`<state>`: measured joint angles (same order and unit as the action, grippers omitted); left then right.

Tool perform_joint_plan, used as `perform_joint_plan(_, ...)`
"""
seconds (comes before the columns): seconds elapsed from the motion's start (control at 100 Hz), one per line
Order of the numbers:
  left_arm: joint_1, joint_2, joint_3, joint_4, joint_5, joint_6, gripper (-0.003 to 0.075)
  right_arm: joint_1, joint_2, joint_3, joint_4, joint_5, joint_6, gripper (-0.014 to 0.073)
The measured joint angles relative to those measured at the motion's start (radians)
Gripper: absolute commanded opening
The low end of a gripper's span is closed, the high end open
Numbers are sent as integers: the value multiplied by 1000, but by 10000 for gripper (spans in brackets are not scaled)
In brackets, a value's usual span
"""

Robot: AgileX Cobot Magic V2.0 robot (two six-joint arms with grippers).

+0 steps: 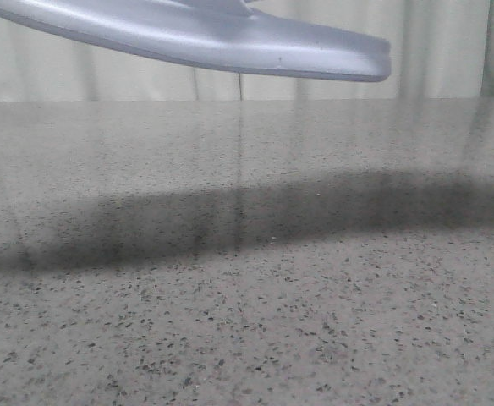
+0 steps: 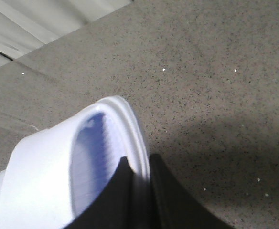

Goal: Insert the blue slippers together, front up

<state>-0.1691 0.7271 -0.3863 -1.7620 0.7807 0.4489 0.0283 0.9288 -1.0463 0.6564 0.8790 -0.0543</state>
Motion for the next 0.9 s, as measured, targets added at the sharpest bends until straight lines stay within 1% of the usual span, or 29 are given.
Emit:
perform_joint_plan(0.13,0,2,0,0,19,0,16,0,22,13,-2,-18,-2,-107)
perform_joint_plan(0.49,0,2,0,0,66,1,16,0,22,139,1,-106,-7,-107)
perform_joint_plan(0.65,0,2,0,0,88,3,16,0,22,163,4,-125,-8,-107)
perform_joint_plan(0.9,2,2,-33,2,116,26,16,0,22,163,68,-142,-11,-107)
